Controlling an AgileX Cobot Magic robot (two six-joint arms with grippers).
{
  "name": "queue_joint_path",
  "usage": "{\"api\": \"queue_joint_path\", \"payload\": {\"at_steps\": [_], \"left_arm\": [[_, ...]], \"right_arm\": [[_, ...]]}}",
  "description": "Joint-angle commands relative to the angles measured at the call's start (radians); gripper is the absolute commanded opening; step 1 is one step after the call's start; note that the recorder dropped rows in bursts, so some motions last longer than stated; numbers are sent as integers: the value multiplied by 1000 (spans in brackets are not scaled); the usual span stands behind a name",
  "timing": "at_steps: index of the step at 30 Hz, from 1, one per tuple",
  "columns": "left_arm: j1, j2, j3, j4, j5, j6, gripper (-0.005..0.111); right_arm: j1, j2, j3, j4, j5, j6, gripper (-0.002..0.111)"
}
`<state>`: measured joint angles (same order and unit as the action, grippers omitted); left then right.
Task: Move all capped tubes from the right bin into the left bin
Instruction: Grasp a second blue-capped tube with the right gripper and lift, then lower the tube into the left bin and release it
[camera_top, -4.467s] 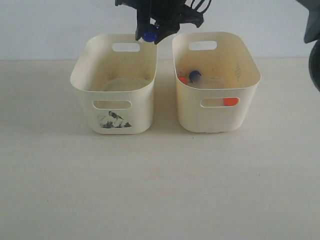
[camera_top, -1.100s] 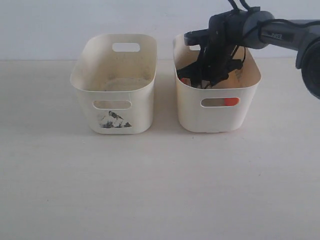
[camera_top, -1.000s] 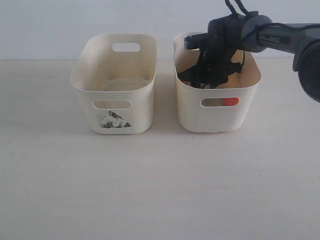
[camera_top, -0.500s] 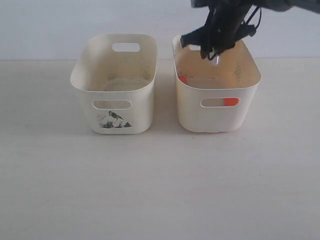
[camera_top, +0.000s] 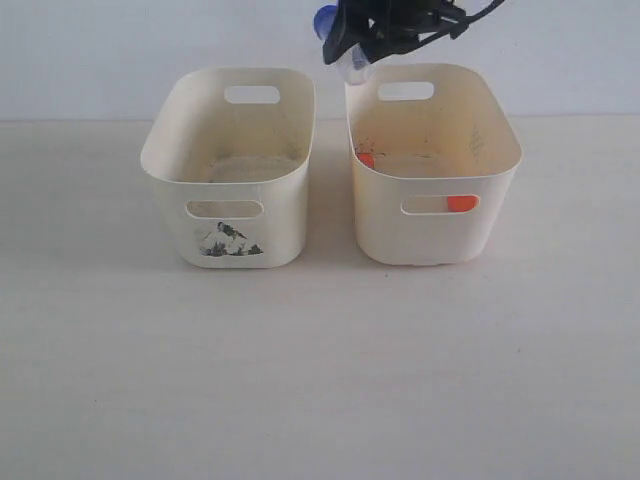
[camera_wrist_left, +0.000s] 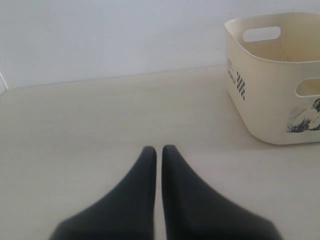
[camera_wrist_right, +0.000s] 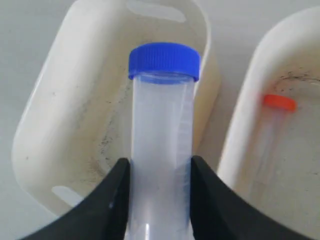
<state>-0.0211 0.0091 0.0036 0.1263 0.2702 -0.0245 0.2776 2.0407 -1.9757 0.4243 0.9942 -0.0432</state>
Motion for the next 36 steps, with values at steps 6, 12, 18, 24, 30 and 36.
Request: {"api": "queue_joint_path", "payload": {"at_steps": [6, 12, 18, 24, 30, 36], "left_arm": [[1, -2, -4, -11, -9, -12, 4], [1, -2, -4, -11, -9, -12, 4], [1, -2, -4, -11, -9, -12, 4], [1, -2, -4, -11, -9, -12, 4], [1, -2, -4, -11, -9, -12, 4], [1, -2, -4, -11, -9, -12, 4]], "right_arm": [[165, 21, 11, 17, -153, -71, 0], [218, 57, 11, 12, -262, -71, 0], [255, 108, 11, 13, -364, -71, 0], [270, 145, 11, 12, -436, -87, 19], [270, 164, 11, 5, -407, -55, 76], [250, 120, 11, -40, -285, -52, 54]]}}
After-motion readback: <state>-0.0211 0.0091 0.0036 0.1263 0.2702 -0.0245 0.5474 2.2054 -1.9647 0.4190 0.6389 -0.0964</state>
